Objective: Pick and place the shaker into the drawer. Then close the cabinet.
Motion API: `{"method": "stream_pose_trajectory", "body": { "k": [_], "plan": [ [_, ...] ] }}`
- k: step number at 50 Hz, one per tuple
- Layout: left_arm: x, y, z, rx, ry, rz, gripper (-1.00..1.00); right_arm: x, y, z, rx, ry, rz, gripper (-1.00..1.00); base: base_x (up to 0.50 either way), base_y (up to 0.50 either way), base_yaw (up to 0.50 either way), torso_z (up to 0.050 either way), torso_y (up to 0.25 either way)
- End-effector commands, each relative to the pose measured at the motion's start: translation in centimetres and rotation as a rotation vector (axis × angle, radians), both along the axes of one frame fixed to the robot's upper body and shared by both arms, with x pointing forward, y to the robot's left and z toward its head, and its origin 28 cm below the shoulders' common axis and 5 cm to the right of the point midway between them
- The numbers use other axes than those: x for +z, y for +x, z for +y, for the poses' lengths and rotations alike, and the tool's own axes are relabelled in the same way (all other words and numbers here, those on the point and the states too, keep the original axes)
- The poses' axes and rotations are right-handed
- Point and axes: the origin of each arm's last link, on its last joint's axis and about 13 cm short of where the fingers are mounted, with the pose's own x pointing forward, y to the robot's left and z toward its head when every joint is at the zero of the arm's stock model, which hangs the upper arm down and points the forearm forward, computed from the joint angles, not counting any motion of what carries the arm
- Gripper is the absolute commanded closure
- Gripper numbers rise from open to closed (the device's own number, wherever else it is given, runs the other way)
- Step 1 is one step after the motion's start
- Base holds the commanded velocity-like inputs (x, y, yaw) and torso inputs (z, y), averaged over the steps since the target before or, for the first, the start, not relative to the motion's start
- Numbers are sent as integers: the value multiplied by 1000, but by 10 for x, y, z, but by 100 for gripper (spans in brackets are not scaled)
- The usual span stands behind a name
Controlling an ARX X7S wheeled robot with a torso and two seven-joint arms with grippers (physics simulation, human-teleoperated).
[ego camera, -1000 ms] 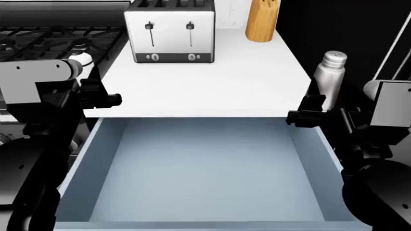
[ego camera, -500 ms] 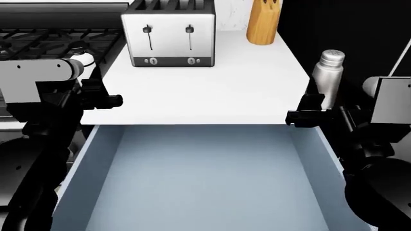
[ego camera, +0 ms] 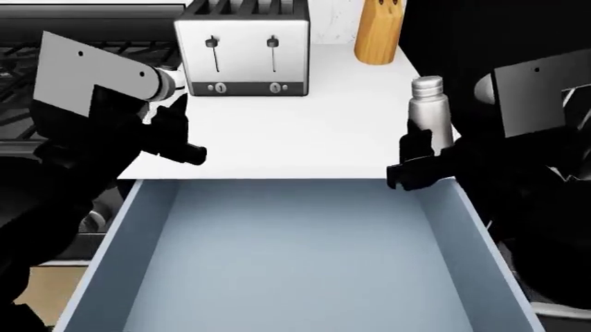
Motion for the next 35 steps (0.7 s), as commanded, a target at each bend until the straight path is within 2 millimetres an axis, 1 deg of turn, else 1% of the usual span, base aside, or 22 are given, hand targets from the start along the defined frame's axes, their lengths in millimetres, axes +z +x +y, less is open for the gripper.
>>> {"method": "stream_pose_trajectory", "body": {
  "k": [1, 5, 7, 15, 28, 35],
  "plan": [
    [10, -9, -11, -95, 192, 82, 100, 16, -7, 2, 87, -133, 103, 100, 0, 0, 0, 0, 0],
    [8, -9, -15, -128, 251, 115, 100, 15, -7, 4, 111, -169, 139, 100, 0, 0, 0, 0, 0],
    [4, -10, -16, -133, 318, 114, 100, 14, -7, 4, 121, -188, 151, 100, 0, 0, 0, 0, 0],
    [-6, -11, -24, -184, 390, 162, 100, 5, -5, 3, 154, -224, 213, 100, 0, 0, 0, 0, 1],
    [-26, -6, -32, -240, 435, 221, 100, -16, -5, 7, 236, -267, 314, 100, 0, 0, 0, 0, 1],
    [-34, -4, -34, -250, 454, 236, 100, -23, -4, 9, 269, -282, 351, 100, 0, 0, 0, 1, 0]
  ]
}}
